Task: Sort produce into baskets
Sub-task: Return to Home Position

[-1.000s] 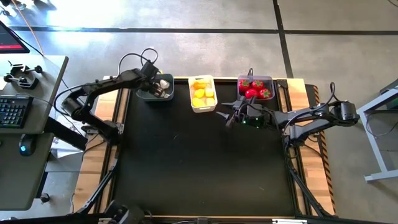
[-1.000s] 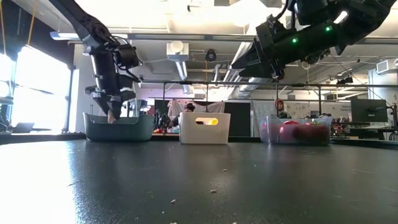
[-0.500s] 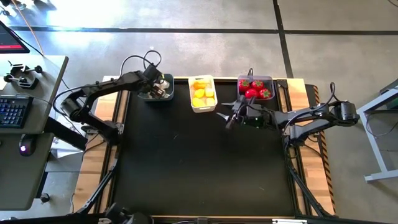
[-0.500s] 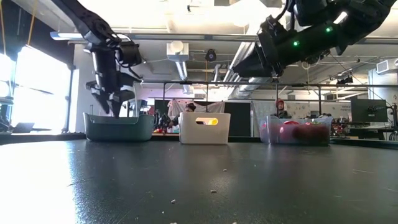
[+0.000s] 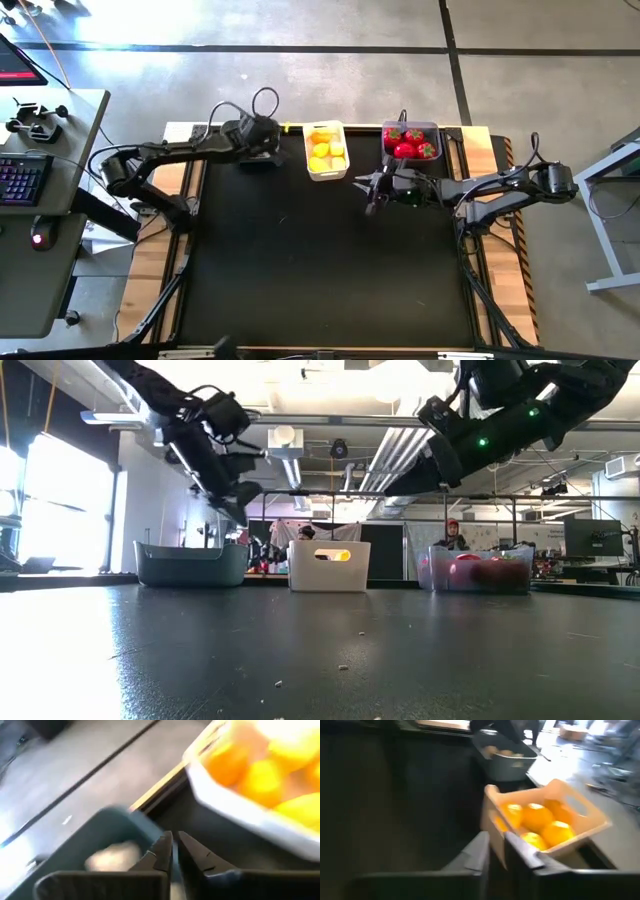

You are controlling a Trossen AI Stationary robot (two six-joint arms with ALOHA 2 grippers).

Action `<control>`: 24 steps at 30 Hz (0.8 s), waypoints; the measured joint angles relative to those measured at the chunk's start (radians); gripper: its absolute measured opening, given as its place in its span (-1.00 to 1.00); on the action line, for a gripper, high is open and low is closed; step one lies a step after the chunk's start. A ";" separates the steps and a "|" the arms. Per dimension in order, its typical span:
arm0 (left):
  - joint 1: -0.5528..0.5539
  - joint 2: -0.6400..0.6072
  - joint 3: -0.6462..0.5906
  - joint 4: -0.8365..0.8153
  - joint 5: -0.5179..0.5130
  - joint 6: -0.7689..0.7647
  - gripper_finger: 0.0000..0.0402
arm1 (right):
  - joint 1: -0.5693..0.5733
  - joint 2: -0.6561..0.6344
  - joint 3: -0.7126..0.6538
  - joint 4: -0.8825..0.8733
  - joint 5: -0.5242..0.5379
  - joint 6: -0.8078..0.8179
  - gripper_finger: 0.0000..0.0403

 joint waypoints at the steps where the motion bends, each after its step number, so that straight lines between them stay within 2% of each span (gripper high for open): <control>1: -0.012 -0.006 -0.029 0.068 0.025 0.010 -0.96 | -0.003 0.000 0.000 -0.001 -0.033 -0.002 -0.82; 3: -0.038 -0.014 -0.087 0.223 0.079 0.024 -0.97 | -0.011 0.000 -0.002 0.007 -0.138 -0.006 -0.95; 5: -0.058 -0.025 -0.146 0.354 0.129 0.032 -0.96 | -0.021 0.000 -0.021 0.044 -0.218 -0.001 -0.93; 9: -0.101 -0.034 -0.237 0.557 0.229 0.082 -0.99 | -0.037 0.000 -0.084 0.164 -0.277 0.001 -0.98; 13: -0.146 -0.049 -0.315 0.715 0.287 0.123 -1.00 | -0.046 -0.026 -0.128 0.213 -0.289 0.004 -0.99; 17: -0.176 -0.068 -0.383 0.852 0.363 0.138 -1.00 | -0.046 -0.110 -0.166 0.195 -0.266 -0.001 -1.00; 20: -0.179 -0.090 -0.402 0.873 0.417 0.137 -1.00 | -0.046 -0.191 -0.196 0.156 -0.234 -0.001 -1.00; 24: -0.179 -0.124 -0.405 0.840 0.436 0.135 -1.00 | -0.046 -0.315 -0.270 0.147 -0.230 0.001 -1.00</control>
